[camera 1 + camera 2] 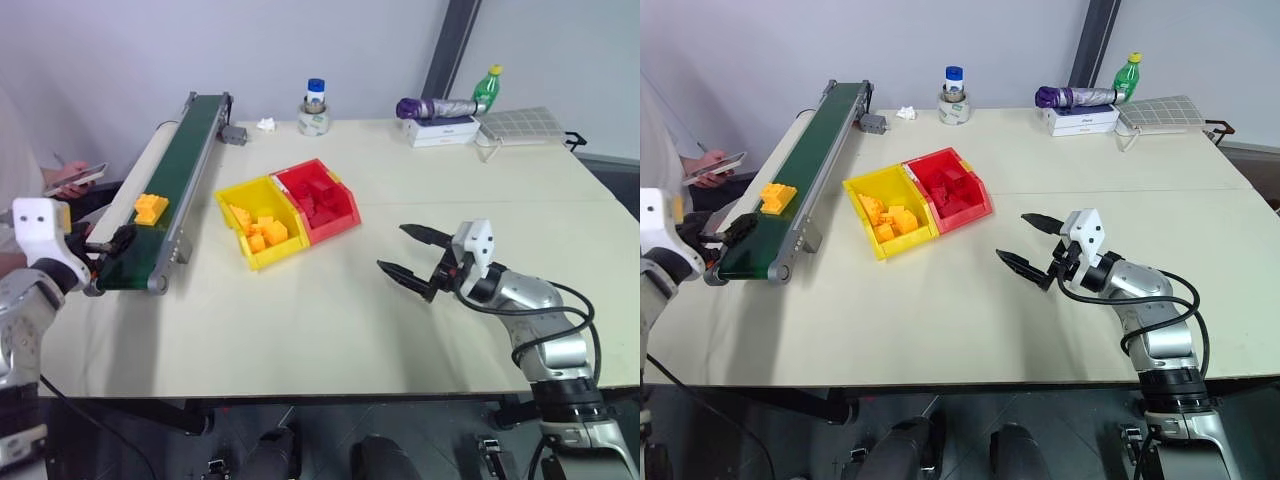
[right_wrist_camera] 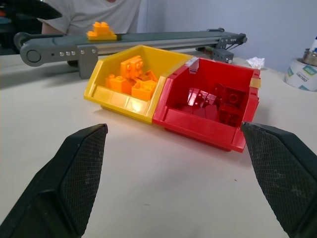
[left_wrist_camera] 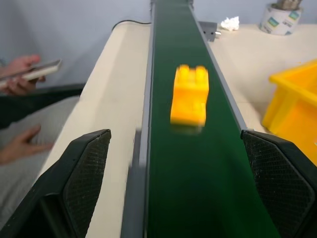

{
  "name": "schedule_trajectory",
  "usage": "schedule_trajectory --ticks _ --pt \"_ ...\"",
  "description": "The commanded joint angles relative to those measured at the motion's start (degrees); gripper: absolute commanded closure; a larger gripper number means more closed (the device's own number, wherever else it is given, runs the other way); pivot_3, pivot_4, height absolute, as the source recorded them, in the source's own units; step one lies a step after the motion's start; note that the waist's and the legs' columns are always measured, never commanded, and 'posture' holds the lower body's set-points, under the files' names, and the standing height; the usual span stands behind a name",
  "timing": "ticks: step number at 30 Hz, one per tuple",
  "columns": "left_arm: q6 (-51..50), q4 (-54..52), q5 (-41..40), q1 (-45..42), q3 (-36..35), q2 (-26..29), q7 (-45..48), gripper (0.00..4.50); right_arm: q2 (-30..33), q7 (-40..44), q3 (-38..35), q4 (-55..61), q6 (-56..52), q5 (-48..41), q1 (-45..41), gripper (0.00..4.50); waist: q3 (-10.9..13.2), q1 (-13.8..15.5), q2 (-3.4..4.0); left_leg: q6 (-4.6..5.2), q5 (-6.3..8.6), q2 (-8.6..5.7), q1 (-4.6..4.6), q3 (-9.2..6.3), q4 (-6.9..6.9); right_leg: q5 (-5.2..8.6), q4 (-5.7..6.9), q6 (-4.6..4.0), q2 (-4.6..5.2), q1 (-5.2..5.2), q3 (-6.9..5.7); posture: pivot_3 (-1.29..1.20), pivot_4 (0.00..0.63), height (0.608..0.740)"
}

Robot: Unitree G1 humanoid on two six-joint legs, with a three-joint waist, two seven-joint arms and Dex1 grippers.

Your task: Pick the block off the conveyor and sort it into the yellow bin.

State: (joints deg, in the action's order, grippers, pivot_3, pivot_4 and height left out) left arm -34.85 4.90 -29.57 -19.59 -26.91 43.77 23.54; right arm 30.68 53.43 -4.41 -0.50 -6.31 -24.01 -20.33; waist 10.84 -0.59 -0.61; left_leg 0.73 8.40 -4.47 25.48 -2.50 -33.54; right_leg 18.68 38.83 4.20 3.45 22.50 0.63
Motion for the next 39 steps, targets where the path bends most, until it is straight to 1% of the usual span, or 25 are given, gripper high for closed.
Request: schedule_trajectory --ticks 1,2,5,9,11,12,16,17,19,21,24,26,30,31,34,39 --pt "1.8 5.8 2.1 -4.8 3.2 1.2 3.5 0.07 -0.3 -0.5 -0.5 2.8 0.9 -0.2 -0.1 0.0 0.0 0.0 -0.01 0.0 0.0 0.0 -0.01 0.0 0.02 -0.02 0.0 0.04 0.0 0.01 0.0 0.0 0.15 0.74" --pt "2.2 7.5 2.3 -6.2 3.7 0.9 4.1 0.07 -0.2 -0.7 -0.6 3.1 0.8 -0.2 0.1 0.0 0.0 0.0 -0.01 0.0 0.0 0.0 0.0 0.0 0.05 -0.09 0.0 0.17 0.0 0.03 0.0 0.0 0.15 0.74" --pt "3.1 11.7 2.9 -9.7 5.0 0.2 5.7 0.07 0.0 -1.0 -1.0 4.0 0.5 -0.2 1.0 0.0 0.0 0.0 -0.04 0.0 0.0 0.0 0.01 0.02 0.1 -0.11 -0.01 0.2 0.0 0.06 0.0 0.0 0.15 0.74" --pt "2.6 13.8 3.1 -10.9 6.7 0.0 9.3 0.07 0.3 -1.4 -1.2 4.8 0.3 -0.2 1.9 0.0 0.0 -0.2 -0.04 0.0 0.0 0.0 0.0 0.06 0.16 -0.18 -0.03 0.33 0.01 0.08 0.01 0.0 0.15 0.74" --pt "2.7 13.2 4.0 -10.7 7.3 -0.1 9.1 0.58 0.4 -1.6 -1.4 4.9 0.2 -0.2 2.1 0.0 0.0 -0.1 -0.04 0.0 -0.01 0.0 -0.01 0.07 0.18 -0.19 -0.03 0.34 0.01 0.08 0.02 0.0 0.15 0.74" --pt "2.7 12.9 4.1 -10.7 6.9 -0.3 8.3 0.91 0.5 -1.7 -1.5 4.9 0.1 -0.2 2.1 0.0 0.0 -0.1 -0.04 0.0 -0.01 0.0 -0.01 0.07 0.18 -0.19 -0.03 0.34 0.01 0.08 0.02 0.0 0.15 0.74" --pt "1.9 11.2 3.6 -10.0 4.9 -0.7 6.2 2.85 0.6 -1.7 -1.7 4.7 0.3 -0.1 2.2 0.0 0.0 -0.1 -0.04 0.0 -0.01 0.0 -0.01 0.07 0.18 -0.2 -0.03 0.35 0.02 0.07 0.02 0.0 0.15 0.74" --pt "1.9 10.3 3.2 -9.7 4.3 -1.0 5.7 3.19 0.6 -1.8 -1.6 4.6 0.3 0.0 2.2 0.0 0.0 -0.1 -0.04 0.0 -0.01 0.0 -0.01 0.07 0.18 -0.2 -0.04 0.36 0.02 0.07 0.02 0.0 0.15 0.74" --pt "1.9 6.9 1.6 -10.1 3.0 -2.3 4.8 3.14 0.6 -1.8 -1.6 4.6 0.4 0.0 2.2 0.0 0.0 0.0 -0.05 0.0 -0.01 0.0 0.0 0.07 0.18 -0.21 -0.03 0.36 0.02 0.08 0.02 0.0 0.15 0.74" --pt "1.1 2.8 0.4 -10.8 3.3 -3.8 3.9 3.14 0.5 -1.8 -1.5 4.5 0.5 0.2 2.2 0.0 0.0 0.1 -0.06 0.0 -0.01 0.0 0.0 0.07 0.17 -0.21 -0.04 0.37 0.02 0.07 0.02 0.0 0.15 0.74" --pt "0.3 -1.7 -0.1 -12.1 6.5 -7.1 3.4 3.14 0.2 -1.8 -1.1 4.2 0.7 0.6 1.9 0.0 0.0 0.4 -0.06 0.0 -0.01 0.0 0.0 0.07 0.08 -0.25 -0.05 0.43 0.03 0.0 0.01 0.0 0.15 0.74" --pt "0.1 -1.5 0.3 -14.8 8.3 -10.6 1.4 3.14 0.1 -1.8 -1.0 4.0 0.7 0.7 1.6 0.0 0.0 0.6 -0.06 0.0 -0.01 0.0 -0.01 0.07 0.01 -0.28 -0.05 0.46 0.03 -0.03 0.01 0.0 0.15 0.74" --pt "3.6 4.9 5.1 -21.1 11.7 -15.9 -3.3 3.14 -0.2 -2.0 -0.8 4.0 0.8 1.0 1.4 0.0 0.0 1.3 -0.08 0.01 -0.01 0.0 -0.01 0.07 -0.23 -0.38 -0.05 0.54 0.0 -0.13 -0.03 0.0 0.15 0.74" --pt "6.6 8.2 7.3 -23.3 13.3 -17.8 -4.3 3.14 -0.3 -2.2 -0.8 4.2 0.8 1.1 1.5 0.0 0.0 1.3 -0.08 0.01 -0.01 0.0 0.0 0.07 -0.28 -0.41 -0.04 0.59 -0.01 -0.13 -0.03 0.0 0.15 0.74" --pt "12.7 15.6 10.5 -28.4 16.4 -22.4 -4.5 3.14 -0.3 -2.7 -0.9 5.2 0.5 1.2 2.1 0.0 0.0 1.4 -0.1 0.04 -0.01 -0.01 0.01 0.11 -0.35 -0.47 -0.05 0.69 -0.01 -0.16 -0.03 0.0 0.15 0.74" --pt "19.8 25.6 12.4 -33.8 17.2 -26.0 -3.5 3.14 0.0 -3.4 -1.1 6.1 0.4 1.3 3.2 0.0 0.1 1.1 -0.13 0.08 0.01 -0.01 0.08 0.15 -0.4 -0.49 -0.05 0.73 -0.01 -0.13 -0.02 0.0 0.15 0.74"
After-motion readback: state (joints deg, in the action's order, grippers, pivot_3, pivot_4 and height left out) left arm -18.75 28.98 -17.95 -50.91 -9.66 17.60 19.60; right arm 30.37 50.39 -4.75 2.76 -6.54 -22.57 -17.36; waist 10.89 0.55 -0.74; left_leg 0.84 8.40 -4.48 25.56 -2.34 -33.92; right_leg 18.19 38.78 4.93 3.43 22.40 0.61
